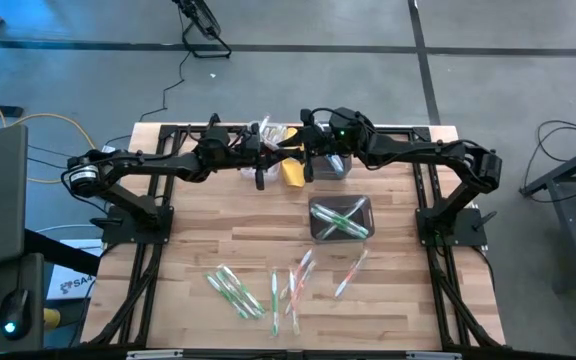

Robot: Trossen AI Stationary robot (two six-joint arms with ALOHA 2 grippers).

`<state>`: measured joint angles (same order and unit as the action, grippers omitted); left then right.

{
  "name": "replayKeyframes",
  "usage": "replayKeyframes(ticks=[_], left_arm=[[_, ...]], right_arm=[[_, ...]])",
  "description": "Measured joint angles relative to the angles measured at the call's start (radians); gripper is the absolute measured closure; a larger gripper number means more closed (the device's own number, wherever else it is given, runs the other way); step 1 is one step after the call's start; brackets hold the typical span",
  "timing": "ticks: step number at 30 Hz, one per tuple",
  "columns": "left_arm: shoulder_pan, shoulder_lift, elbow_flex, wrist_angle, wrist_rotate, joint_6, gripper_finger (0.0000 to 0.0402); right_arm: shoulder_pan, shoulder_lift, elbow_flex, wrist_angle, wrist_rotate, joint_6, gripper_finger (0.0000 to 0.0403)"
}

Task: Pick & Place Toothbrushes
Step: Put the orange toothbrush into the transparent bin

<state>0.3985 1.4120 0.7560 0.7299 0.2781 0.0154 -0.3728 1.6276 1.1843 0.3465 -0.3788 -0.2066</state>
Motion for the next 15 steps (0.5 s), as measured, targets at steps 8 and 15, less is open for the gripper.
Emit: replayKeyframes(ticks=[8,15], left_arm=[[0.0,0.0,0.0,-0.011,0.001,0.001,0.0387],[0.0,0.0,0.0,-0.043,-0.024,0.006,0.0387]], right_arm=[[-0.001,0.0,0.0,-0.013,0.026,0.0,0.0235],[-0.001,-0.055,-0.001,-0.187,0.082,-0.029,0.016]])
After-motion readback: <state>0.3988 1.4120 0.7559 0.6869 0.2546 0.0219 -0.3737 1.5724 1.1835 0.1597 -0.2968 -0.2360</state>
